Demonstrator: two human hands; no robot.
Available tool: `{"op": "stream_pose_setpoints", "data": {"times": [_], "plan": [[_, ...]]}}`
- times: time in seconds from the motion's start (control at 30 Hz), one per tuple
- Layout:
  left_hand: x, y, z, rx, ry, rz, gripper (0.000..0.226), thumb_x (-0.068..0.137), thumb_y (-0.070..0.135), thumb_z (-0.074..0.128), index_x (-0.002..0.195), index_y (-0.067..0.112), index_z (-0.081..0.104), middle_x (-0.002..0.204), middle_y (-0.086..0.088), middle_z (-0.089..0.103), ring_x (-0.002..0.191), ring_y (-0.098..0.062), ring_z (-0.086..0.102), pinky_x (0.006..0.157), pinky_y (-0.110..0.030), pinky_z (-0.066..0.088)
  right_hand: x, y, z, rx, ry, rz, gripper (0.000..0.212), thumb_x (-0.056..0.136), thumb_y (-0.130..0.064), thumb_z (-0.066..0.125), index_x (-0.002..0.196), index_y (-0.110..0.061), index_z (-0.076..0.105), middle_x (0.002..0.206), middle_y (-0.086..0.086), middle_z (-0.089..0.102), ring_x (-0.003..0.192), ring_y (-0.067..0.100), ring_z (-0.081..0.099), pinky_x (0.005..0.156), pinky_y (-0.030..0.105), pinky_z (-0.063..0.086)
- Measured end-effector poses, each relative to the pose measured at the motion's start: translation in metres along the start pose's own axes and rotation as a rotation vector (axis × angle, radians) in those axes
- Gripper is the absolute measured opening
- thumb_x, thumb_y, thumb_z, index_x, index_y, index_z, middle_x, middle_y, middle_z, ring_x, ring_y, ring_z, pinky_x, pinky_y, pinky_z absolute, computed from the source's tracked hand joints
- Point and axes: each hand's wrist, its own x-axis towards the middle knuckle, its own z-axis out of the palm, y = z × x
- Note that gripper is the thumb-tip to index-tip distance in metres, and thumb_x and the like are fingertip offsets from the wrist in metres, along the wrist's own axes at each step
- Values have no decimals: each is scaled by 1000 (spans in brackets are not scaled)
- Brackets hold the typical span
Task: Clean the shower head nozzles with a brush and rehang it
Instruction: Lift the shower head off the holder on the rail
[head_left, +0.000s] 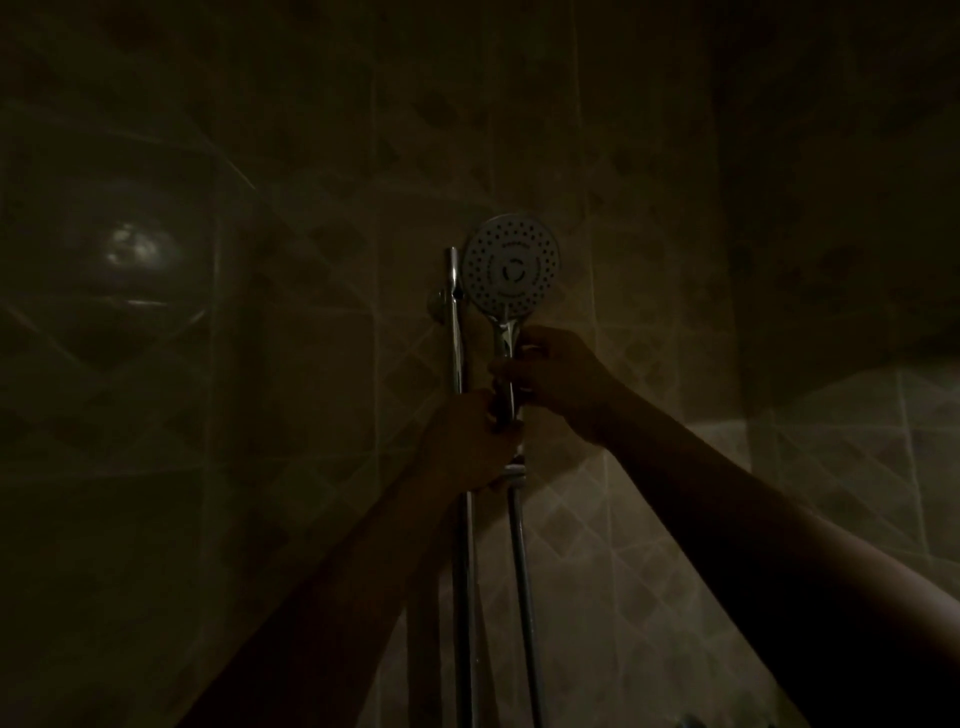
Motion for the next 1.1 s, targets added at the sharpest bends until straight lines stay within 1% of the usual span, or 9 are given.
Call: {"op": "stream_pose_setpoints", "data": {"times": [0.1, 0.23, 0.33, 0.47, 0.63, 0.8, 0.9, 0.97, 1.1], "plan": [[5, 6, -4, 8, 11, 27, 25, 96, 22, 64, 113, 5, 67, 104, -21, 72, 94, -36, 70, 85, -45, 59, 4, -3, -6, 2, 22, -15, 12, 92, -2, 68, 101, -11, 69, 93, 14, 69, 88, 30, 69, 90, 53, 58], [12, 23, -3, -36, 1, 58, 35, 98, 26, 62, 128, 10, 60, 100, -19, 71, 88, -36, 69, 82, -40, 55, 6, -16, -22, 11, 90, -39, 20, 93, -3, 68, 113, -1, 67, 98, 17, 69, 88, 29, 69, 89, 51, 58], [19, 39, 7, -75, -55, 63, 34, 98, 28, 60, 128, 12, 59, 92, -13, 73, 68, -28, 70, 66, -37, 58, 3, -27, -44, -33, 108, -49, 22, 93, -4, 68, 114, 0, 68, 96, 17, 69, 85, 29, 70, 86, 49, 61], [13, 65, 33, -157, -139, 71, 34, 98, 30, 61, 130, 21, 57, 84, 0, 73, 44, -12, 63, 42, -24, 49, -19, -36, -82, -92, 156, -37, 17, 90, -7, 72, 106, -2, 70, 87, 13, 70, 78, 24, 72, 74, 37, 63], [-22, 85, 85, -300, -305, 126, 24, 95, 31, 64, 118, 22, 64, 92, -3, 78, 50, -15, 67, 41, -22, 45, -84, -27, -134, -169, 236, -41, 13, 89, -16, 75, 97, -5, 72, 85, 14, 74, 74, 21, 74, 66, 28, 60], [-73, 100, 155, -495, -471, 123, 16, 94, 36, 65, 102, 23, 71, 87, 0, 77, 64, -8, 68, 53, -25, 50, -161, -18, -181, -181, 340, 4, 8, 86, -16, 79, 79, -17, 76, 74, 13, 72, 74, 22, 70, 73, 39, 61], [-113, 110, 198, -592, -530, 70, 43, 90, 51, 61, 95, 11, 76, 85, -2, 75, 75, -13, 66, 67, -29, 51, -206, -12, -211, -168, 384, 54, 7, 87, -14, 77, 80, -16, 77, 77, 8, 72, 79, 19, 69, 72, 38, 59], [-141, 117, 223, -651, -630, 11, 53, 84, 65, 60, 97, 17, 78, 91, -1, 79, 90, -20, 73, 83, -34, 56, -238, -9, -228, -165, 415, 92, 5, 88, -9, 75, 91, -7, 76, 87, 15, 77, 81, 20, 71, 72, 38, 59], [-203, 130, 277, -909, -956, -167, 32, 90, 44, 66, 94, 13, 73, 81, -4, 76, 90, -28, 70, 103, -53, 51, -300, -2, -255, -159, 490, 194, 16, 86, -11, 75, 100, -4, 74, 93, 16, 78, 84, 26, 75, 80, 43, 61]]}}
